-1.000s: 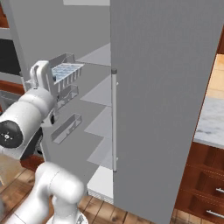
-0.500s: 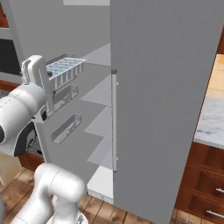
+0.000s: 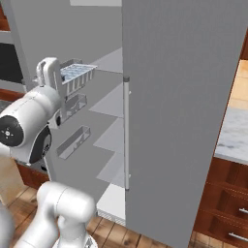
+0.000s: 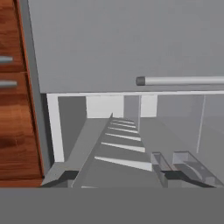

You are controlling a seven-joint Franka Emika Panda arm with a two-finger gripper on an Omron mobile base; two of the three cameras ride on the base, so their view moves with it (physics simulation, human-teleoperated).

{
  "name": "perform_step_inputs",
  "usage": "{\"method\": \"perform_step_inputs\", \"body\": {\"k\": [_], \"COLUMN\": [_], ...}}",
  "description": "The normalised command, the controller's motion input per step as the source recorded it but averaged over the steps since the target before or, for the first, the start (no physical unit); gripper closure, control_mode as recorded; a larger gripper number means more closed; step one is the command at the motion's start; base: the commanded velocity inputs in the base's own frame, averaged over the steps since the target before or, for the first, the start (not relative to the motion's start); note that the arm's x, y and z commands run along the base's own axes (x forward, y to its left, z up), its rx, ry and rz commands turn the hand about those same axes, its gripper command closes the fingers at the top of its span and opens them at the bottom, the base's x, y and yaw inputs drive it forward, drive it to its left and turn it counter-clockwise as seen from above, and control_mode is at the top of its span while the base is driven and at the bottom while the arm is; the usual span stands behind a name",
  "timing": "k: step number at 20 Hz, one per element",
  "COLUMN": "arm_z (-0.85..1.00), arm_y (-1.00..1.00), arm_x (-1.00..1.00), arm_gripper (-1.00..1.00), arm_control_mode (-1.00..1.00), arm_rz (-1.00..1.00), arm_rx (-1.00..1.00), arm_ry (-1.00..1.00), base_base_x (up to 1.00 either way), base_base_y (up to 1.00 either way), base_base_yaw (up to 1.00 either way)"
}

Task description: The ice cube tray has been filled with water. Take the tray and place it in the freezer to make ice. Close the freezer door after placing the tray.

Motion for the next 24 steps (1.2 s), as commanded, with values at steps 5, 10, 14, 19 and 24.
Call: {"method": "perform_step_inputs", "body": {"k": [5,10,14,19,24], "arm_z": [0.0,-0.08,-0.14,-0.03,0.05], "arm_y": [0.0,0.0,0.0,0.0,0.0], "arm_x": [0.46,0.29,0.32,0.19,0.1], "arm_gripper": [1.0,1.0,1.0,1.0,1.0], "arm_control_mode": [-1.0,-1.0,-1.0,-1.0,-1.0], "arm_rz": [0.02,0.0,0.0,-0.01,0.0], "arm_rx": [0.0,0.0,-0.02,-0.07,0.0], "arm_ry": [0.03,0.0,-0.05,-0.22,-0.02], "base_base_x": [0.0,0.0,0.0,0.0,0.0], "base_base_y": [0.0,0.0,0.0,0.0,0.0], "base_base_yaw": [0.0,0.0,0.0,0.0,0.0]}}
